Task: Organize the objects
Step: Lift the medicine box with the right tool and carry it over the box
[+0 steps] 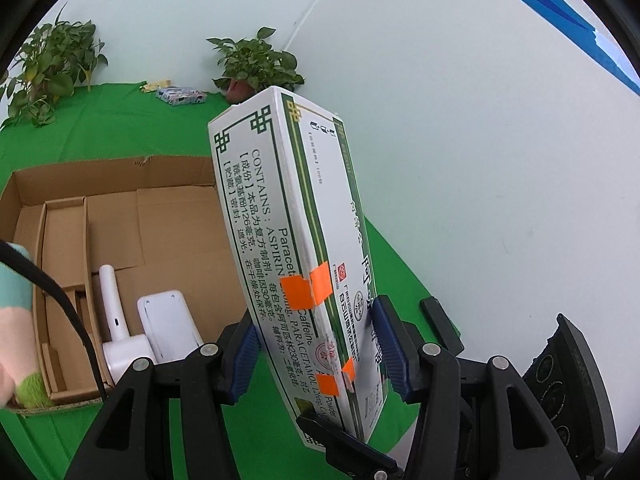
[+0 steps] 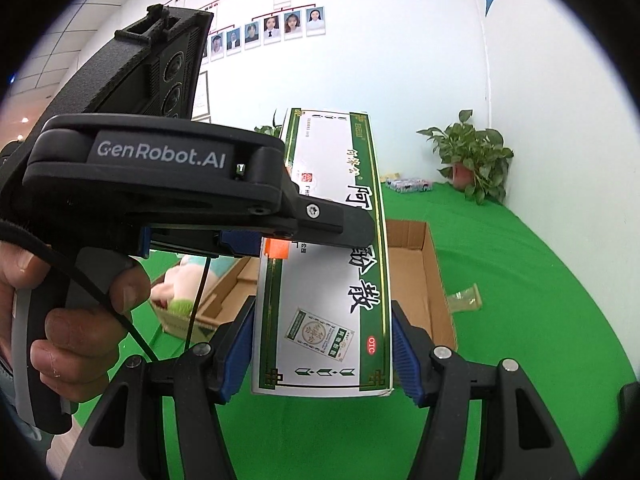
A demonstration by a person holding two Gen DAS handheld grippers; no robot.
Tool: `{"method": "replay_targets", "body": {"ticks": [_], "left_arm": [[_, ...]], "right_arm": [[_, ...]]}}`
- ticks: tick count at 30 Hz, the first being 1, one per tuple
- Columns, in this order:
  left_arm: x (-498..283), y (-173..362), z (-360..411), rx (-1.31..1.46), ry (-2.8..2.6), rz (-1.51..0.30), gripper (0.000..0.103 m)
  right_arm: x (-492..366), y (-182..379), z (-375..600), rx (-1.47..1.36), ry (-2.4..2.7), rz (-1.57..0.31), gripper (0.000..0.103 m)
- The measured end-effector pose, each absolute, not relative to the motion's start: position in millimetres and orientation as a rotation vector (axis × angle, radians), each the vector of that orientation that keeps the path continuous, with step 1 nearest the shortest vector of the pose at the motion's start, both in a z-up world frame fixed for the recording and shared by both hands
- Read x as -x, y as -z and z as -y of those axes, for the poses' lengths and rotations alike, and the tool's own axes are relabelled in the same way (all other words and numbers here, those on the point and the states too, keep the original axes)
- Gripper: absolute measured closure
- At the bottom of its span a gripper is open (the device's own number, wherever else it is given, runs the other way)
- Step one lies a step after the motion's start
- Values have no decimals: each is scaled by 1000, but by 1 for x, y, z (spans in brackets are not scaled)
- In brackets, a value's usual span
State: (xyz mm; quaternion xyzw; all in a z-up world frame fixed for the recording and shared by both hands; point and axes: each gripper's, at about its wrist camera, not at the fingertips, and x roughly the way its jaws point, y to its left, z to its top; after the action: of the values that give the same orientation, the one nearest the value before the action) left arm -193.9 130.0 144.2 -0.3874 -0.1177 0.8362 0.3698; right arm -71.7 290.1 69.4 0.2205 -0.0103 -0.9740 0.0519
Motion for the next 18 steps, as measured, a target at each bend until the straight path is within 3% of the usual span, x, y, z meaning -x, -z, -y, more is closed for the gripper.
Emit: {"method": "replay_targets", "body": {"ticks": [9, 18], "left_arm": [[218, -179, -142, 992, -2133, 252, 51], [277, -149, -154, 1082, -2097, 241, 52]], "right_arm": [[104, -77, -310, -680, 2988, 15, 43], [157, -60, -334, -829, 2938, 102, 43]]}}
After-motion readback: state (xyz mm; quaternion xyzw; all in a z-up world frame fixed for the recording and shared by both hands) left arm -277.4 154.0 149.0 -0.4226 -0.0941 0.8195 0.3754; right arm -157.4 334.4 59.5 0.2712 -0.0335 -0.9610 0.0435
